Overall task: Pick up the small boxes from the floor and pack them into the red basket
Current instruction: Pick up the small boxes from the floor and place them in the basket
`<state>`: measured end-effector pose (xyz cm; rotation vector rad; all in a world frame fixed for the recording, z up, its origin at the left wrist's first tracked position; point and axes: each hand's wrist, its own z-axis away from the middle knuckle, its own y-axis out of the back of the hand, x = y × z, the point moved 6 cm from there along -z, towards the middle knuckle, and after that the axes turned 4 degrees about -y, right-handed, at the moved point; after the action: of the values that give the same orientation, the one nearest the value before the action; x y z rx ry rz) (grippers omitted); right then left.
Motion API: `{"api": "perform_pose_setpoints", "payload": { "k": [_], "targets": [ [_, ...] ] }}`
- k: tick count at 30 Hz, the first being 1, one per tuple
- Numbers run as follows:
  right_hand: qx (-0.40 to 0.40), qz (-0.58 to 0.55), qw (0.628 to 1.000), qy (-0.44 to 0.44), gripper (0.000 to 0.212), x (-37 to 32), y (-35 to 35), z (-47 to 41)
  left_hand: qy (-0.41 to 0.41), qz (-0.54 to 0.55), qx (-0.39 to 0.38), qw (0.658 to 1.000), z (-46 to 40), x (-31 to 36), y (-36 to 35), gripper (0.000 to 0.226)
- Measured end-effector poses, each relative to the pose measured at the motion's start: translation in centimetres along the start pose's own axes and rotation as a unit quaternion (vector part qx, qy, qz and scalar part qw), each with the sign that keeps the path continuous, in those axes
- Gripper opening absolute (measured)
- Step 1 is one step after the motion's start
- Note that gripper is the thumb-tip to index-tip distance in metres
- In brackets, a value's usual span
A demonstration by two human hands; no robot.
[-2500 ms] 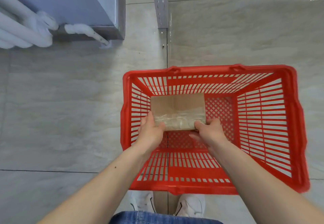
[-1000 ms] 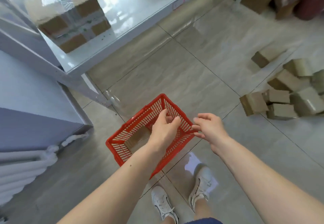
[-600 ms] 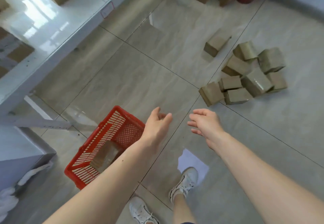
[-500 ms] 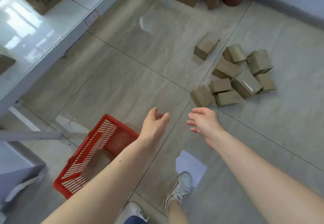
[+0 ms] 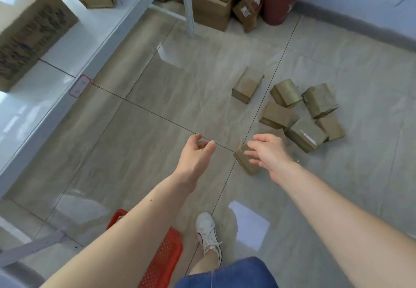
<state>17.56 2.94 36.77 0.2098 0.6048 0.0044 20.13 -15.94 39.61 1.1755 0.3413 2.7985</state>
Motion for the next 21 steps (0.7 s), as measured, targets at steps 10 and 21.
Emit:
{"api": "perform_pose_setpoints", "payload": {
  "k": [10,21],
  "targets": [
    [0.031,-0.039,0.998,-0.032,0.057,-10.2,1.2,-11.3,0.003,-0.033,-0.020,0.999,-13.5,9.9,-2.4,0.060],
    [0.072,-0.032,0.995,-0.062,0.059,-19.3,0.4,-23.8,0.001,-0.050,-0.053,0.997,-28.3,17.7,-4.0,0.061]
  ]
}}
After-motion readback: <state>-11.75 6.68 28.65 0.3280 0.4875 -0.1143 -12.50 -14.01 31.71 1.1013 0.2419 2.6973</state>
